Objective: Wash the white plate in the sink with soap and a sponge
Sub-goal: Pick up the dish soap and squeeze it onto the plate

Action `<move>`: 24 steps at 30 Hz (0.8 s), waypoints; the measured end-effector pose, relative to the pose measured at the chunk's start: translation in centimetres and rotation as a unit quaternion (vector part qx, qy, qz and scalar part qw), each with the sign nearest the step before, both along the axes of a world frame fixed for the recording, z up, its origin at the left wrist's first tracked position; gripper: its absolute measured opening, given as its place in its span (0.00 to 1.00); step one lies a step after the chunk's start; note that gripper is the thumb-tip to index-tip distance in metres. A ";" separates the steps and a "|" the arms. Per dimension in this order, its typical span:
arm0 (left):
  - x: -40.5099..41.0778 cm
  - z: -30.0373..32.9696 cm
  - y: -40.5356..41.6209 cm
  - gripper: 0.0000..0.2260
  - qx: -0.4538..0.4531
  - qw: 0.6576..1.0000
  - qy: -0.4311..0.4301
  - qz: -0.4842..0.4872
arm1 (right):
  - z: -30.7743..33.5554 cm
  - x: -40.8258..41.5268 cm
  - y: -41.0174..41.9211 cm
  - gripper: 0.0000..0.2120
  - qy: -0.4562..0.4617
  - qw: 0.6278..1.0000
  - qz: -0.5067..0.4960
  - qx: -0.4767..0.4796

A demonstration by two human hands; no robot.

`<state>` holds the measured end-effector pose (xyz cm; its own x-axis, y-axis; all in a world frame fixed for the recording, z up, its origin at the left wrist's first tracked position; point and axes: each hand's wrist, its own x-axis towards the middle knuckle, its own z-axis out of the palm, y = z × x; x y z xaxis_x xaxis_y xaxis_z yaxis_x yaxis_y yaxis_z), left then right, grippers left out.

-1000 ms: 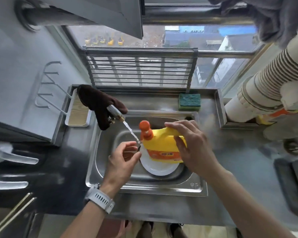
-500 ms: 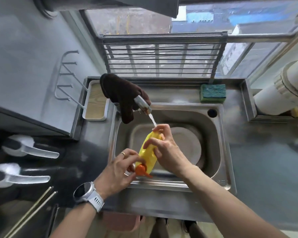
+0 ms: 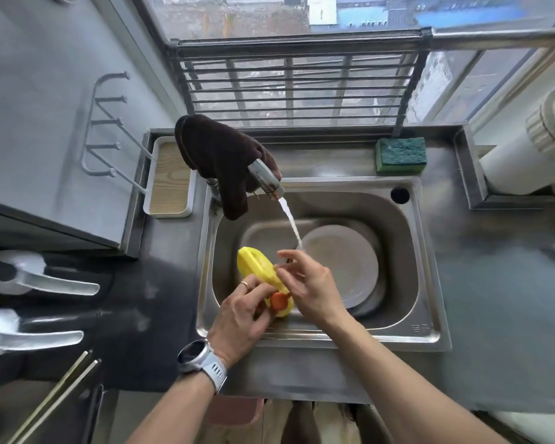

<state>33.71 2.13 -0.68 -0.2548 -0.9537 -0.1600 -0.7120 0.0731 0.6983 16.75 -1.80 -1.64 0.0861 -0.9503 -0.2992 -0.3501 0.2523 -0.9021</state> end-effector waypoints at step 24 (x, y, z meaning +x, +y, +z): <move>-2.9 -1.0 -3.2 0.09 0.010 0.999 -0.022 -0.045 | -0.4 -2.4 5.1 0.24 -0.248 0.913 -0.230 0.229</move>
